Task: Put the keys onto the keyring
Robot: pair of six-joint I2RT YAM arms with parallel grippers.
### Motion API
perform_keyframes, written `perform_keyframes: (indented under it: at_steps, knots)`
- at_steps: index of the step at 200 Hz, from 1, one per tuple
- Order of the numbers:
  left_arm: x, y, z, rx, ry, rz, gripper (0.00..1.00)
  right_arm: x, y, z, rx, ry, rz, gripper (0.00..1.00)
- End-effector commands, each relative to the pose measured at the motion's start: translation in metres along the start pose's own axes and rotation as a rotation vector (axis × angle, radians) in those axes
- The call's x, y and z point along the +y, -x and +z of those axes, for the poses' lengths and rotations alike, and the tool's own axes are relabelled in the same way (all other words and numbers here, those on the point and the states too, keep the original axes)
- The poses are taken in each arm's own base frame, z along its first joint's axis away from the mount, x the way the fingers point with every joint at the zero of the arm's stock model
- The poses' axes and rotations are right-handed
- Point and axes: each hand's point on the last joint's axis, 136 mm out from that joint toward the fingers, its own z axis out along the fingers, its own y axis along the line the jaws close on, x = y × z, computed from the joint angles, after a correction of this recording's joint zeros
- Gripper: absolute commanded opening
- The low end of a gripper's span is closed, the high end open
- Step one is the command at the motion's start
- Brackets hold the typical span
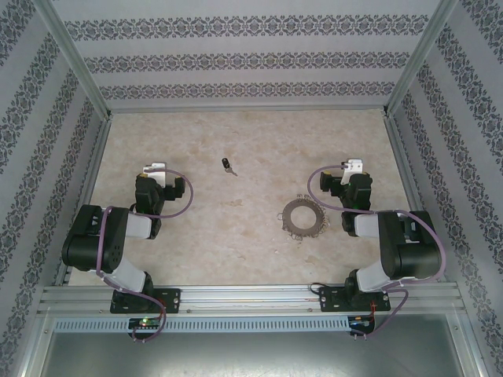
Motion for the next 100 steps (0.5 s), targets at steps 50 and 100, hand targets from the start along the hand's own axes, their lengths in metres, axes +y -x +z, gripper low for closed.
perform_keyframes:
  at_steps: [50, 100]
  knots:
    - [0.0014, 0.0035, 0.0033, -0.006, -0.001, 0.002, 1.00, 0.0093, 0.0156, 0.0033, -0.047, 0.035, -0.003, 0.98]
    - [0.0013, 0.0031, 0.0020, -0.011, -0.002, 0.003, 1.00, 0.0081, 0.0171, 0.0035, -0.049, 0.028, -0.002, 0.98]
